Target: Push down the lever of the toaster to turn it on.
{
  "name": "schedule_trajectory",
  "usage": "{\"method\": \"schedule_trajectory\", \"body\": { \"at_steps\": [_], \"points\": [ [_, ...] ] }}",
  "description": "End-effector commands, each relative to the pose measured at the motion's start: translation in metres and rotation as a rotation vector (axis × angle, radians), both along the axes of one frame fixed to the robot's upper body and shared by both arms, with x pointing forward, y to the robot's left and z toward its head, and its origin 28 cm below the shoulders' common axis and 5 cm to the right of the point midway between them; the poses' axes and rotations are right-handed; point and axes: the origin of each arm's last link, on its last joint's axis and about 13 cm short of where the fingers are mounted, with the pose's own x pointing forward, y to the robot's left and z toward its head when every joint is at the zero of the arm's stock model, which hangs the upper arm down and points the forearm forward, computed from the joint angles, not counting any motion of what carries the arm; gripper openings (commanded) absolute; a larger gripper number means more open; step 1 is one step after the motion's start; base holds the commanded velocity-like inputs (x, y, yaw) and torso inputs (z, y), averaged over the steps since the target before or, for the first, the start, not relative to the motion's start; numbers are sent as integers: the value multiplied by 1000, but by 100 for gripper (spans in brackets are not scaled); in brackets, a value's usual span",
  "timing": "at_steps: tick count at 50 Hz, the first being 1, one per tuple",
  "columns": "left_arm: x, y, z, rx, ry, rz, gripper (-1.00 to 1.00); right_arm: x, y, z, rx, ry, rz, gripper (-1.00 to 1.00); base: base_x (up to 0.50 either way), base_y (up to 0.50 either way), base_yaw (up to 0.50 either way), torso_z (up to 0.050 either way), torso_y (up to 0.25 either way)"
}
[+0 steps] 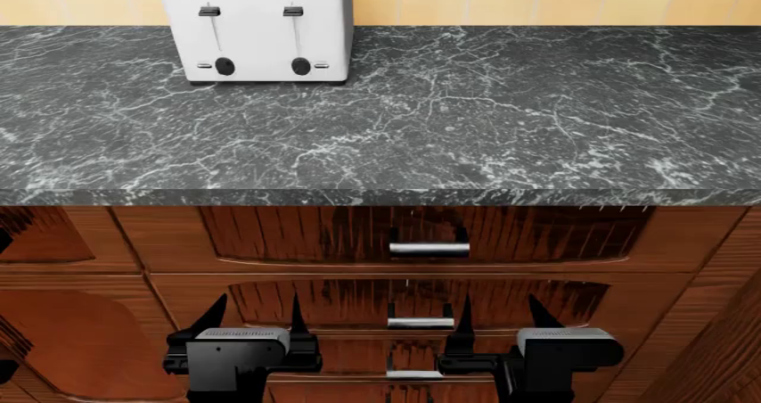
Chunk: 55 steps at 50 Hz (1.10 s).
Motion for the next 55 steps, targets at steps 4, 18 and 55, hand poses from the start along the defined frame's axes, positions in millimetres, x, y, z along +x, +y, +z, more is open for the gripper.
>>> {"method": "schedule_trajectory", "body": {
  "at_steps": [4,18,55],
  "points": [
    [6,0,2,-9,26,0,100,4,-1,0,-17,3,-42,100,0,0,0,0,0],
    [16,2,110,-31,-221,7,100,5,-4,82,-69,-257,-93,100,0,0,0,0,0],
    [30,-5,209,-98,-293,-125,100,17,-4,160,-80,-344,-38,100,144,73,0,0,0]
  ]
}}
